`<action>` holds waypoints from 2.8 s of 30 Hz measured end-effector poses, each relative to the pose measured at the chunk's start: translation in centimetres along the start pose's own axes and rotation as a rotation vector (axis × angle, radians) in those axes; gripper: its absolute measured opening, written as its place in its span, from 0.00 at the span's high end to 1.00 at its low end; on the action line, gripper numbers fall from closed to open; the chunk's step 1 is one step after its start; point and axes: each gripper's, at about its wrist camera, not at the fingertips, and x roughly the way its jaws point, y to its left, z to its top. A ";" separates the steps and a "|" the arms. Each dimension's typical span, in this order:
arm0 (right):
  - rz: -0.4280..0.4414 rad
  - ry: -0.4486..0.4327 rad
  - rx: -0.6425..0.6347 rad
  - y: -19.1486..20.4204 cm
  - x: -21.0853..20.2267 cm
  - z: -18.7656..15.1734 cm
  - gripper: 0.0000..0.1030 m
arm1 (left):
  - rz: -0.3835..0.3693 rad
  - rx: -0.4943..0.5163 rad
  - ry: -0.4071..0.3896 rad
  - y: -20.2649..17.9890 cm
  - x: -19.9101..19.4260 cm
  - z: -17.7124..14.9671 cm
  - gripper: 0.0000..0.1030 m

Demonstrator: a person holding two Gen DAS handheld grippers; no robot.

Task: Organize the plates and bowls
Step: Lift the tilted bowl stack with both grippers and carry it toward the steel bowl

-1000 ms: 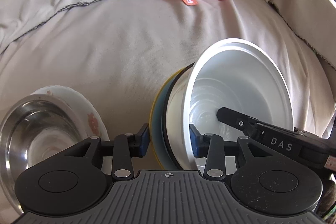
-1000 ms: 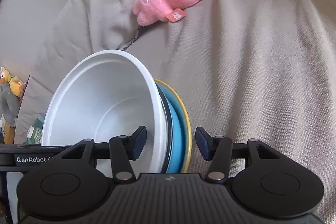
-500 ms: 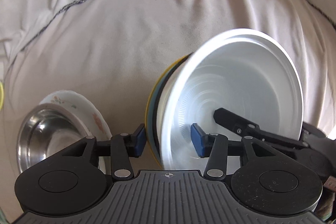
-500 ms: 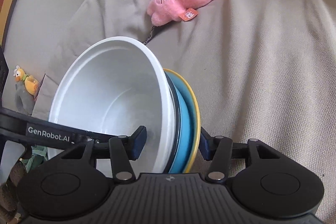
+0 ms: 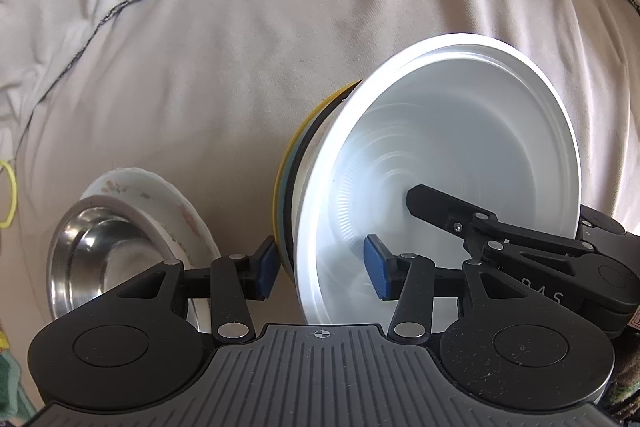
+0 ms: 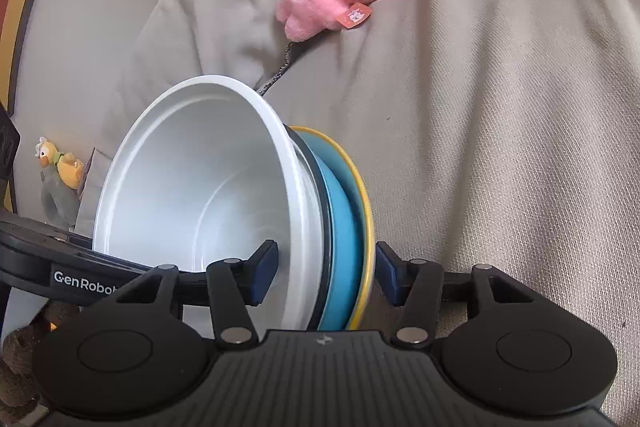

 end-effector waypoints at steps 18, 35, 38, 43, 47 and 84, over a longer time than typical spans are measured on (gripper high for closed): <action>0.006 0.001 0.013 -0.3 -0.2 0.0 0.49 | 0.017 0.000 0.002 -0.1 0.0 0.1 0.50; 0.002 0.013 0.014 -0.1 -0.1 -0.3 0.49 | -0.008 -0.015 -0.013 0.4 0.0 0.8 0.56; 0.004 0.018 0.016 0.0 -0.1 -0.3 0.49 | 0.013 0.011 -0.011 -0.4 0.1 0.6 0.54; 0.013 0.023 0.033 -0.2 0.0 -0.2 0.49 | 0.040 0.035 -0.011 -1.3 0.0 0.5 0.52; 0.017 0.027 0.042 -0.4 0.0 -0.2 0.49 | 0.046 0.044 -0.021 -1.7 -0.2 0.5 0.53; 0.009 0.081 0.055 0.3 0.8 0.7 0.48 | -0.036 0.037 -0.063 0.0 0.4 0.7 0.53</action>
